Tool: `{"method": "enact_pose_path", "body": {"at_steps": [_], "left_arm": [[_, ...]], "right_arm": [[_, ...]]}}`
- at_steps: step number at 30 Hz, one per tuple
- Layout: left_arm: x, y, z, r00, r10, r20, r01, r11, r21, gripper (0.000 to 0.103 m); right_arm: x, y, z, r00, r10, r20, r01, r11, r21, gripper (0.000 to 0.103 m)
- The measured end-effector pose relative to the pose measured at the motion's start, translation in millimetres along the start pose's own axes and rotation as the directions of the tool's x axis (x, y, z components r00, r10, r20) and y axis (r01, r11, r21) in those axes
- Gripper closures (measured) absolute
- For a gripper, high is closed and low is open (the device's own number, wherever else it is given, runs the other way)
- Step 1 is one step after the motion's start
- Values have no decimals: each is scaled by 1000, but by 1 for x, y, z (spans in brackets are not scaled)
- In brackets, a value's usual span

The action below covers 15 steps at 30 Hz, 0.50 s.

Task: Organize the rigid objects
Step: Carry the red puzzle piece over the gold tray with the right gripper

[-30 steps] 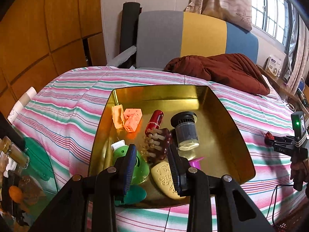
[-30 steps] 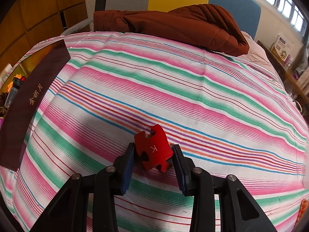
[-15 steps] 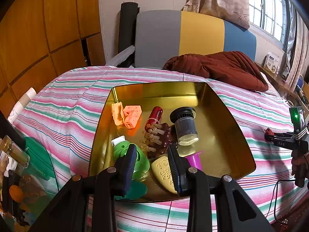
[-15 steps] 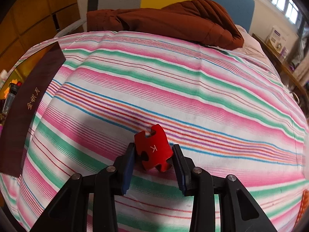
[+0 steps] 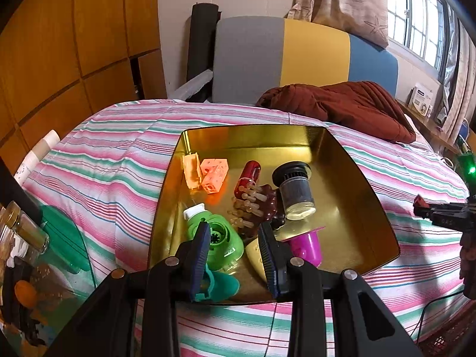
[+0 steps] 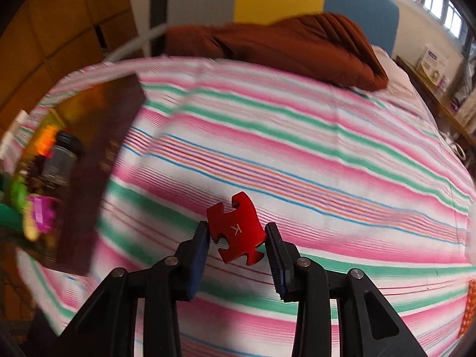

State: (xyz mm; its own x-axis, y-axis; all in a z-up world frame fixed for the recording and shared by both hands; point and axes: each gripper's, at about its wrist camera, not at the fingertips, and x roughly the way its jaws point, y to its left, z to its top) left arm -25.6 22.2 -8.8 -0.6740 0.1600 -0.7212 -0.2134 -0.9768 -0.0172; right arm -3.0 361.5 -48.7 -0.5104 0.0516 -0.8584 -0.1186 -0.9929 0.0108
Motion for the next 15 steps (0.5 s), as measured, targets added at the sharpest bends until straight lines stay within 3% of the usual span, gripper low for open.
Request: {"method": "enact_pose_path", "body": {"at_steps": [8,12,15], "left_arm": [[0,11,-5,1000,4,2,-4,1000,-29,70],[-1,21,-7,1000,22,8,-22,999,-47,70],[0,28,-8,999,33,6,-32,997,-66,70]], "right_arm": [[-44,82,21,982,160,104,-149,983,-106,65],[-46,128,27,966,241,94,-222,960,-170,65],[-34,158,29,966,254,57,-238,950,-201,65]]}}
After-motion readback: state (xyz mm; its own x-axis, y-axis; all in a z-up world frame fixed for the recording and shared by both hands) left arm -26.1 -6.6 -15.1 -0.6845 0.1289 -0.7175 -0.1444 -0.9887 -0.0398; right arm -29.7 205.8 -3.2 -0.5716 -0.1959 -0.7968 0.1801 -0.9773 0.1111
